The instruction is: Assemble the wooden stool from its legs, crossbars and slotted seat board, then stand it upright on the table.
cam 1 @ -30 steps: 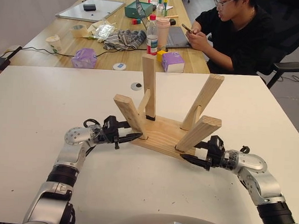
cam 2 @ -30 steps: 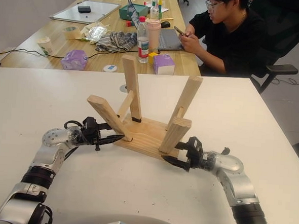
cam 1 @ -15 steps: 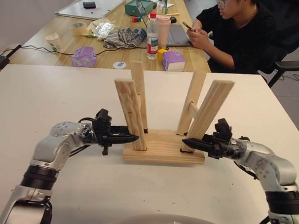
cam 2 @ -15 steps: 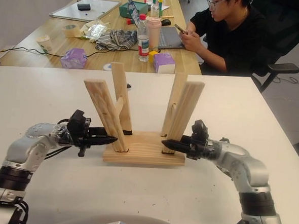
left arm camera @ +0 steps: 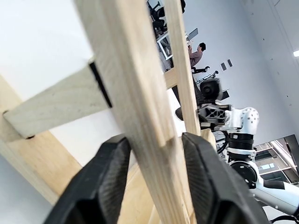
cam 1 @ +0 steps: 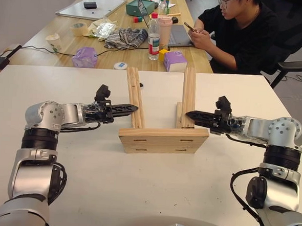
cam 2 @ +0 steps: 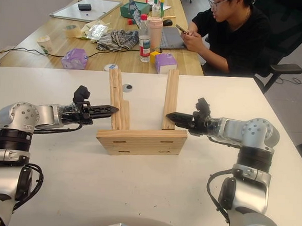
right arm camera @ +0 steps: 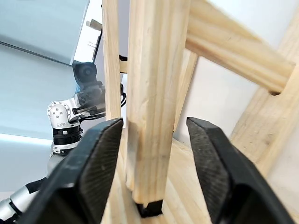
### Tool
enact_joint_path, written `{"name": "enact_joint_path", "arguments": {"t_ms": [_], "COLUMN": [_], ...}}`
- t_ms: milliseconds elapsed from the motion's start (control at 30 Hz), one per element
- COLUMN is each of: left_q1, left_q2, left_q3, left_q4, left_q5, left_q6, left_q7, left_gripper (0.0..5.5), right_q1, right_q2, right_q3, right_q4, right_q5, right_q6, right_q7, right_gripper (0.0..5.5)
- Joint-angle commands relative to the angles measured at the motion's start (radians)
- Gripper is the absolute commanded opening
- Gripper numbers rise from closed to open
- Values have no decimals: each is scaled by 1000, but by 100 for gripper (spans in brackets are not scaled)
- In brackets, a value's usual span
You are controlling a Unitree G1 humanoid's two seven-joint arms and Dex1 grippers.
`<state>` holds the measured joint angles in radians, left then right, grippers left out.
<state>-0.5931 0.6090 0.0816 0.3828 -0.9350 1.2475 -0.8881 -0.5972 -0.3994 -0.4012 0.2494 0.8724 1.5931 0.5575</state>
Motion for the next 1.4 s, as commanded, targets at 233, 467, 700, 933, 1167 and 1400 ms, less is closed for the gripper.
{"name": "enact_joint_path", "arguments": {"t_ms": [233, 467, 700, 933, 1167, 1400], "left_q1": [84, 484, 544, 471, 473, 445], "left_q2": [191, 229, 107, -30, -80, -76], "left_q3": [111, 65, -5, -72, -121, -109], "left_q4": [153, -132, -141, -89, -62, -47], "left_q5": [200, 433, 509, 567, 587, 569], "left_q6": [-329, -1119, -1341, -1410, -1438, -1414], "left_q7": [-162, -561, -544, -445, -446, -453], "left_gripper": [337, 364, 364, 364, 332, 236], "right_q1": [136, 560, 557, 505, 426, 439], "right_q2": [-243, -372, -279, -214, -134, -128], "right_q3": [-81, 82, 237, 351, 454, 446], "right_q4": [-94, -290, -216, -127, 0, 0], "right_q5": [-72, -288, -464, -510, -569, -548], "right_q6": [-316, -995, -1379, -1482, -1563, -1569], "right_q7": [199, 753, 756, 714, 692, 690], "right_gripper": [414, 445, 445, 445, 395, 288]}}
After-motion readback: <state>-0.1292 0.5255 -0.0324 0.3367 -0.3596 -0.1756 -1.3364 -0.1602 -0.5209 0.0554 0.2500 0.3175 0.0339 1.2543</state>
